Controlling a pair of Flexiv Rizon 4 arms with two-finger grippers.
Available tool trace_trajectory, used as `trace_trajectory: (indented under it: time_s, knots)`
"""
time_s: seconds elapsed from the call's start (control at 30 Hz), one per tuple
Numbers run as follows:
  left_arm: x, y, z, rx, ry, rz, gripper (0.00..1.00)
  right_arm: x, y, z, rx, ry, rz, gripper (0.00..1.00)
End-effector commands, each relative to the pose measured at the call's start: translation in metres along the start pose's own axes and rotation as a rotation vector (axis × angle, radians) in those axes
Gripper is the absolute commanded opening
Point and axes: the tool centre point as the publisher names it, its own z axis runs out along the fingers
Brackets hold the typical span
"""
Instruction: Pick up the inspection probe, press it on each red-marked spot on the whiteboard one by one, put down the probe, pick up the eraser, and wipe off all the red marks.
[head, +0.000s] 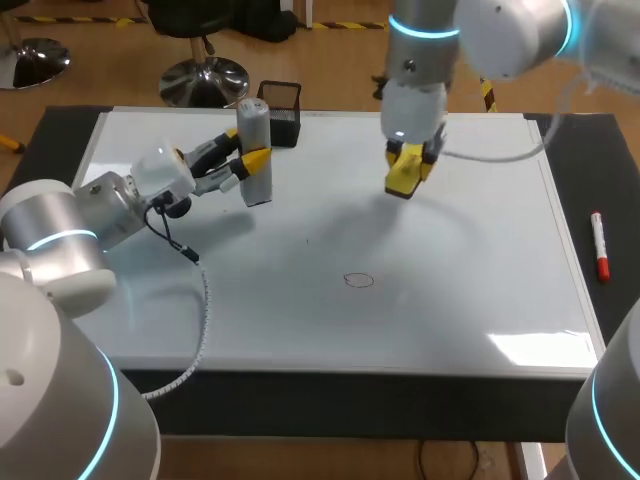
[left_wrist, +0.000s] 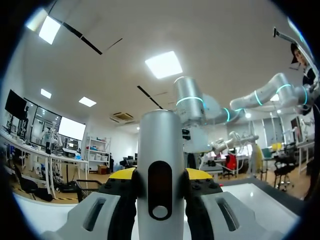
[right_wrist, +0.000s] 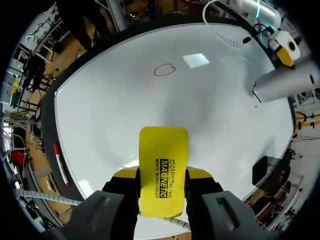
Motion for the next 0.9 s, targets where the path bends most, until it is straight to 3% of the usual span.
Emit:
trace_trajectory:
  time_s: [0.03,0.57,0.9]
  knots:
    - [0.000,-0.001,0.000,0.001,-0.002,0.001,0.00,-0.005,0.029,0.003,0.056,0.001,-0.032,0.00]
    - [0.000,-0.001,0.000,0.001,-0.002,0.001,0.00,-0.035,0.123,0.054,-0.022,-0.039,-0.141,0.00]
    - [0.000,-0.001,0.000,0.001,-0.002,0.001,0.00,-0.053,0.165,0.060,-0.063,-0.077,-0.188,0.00]
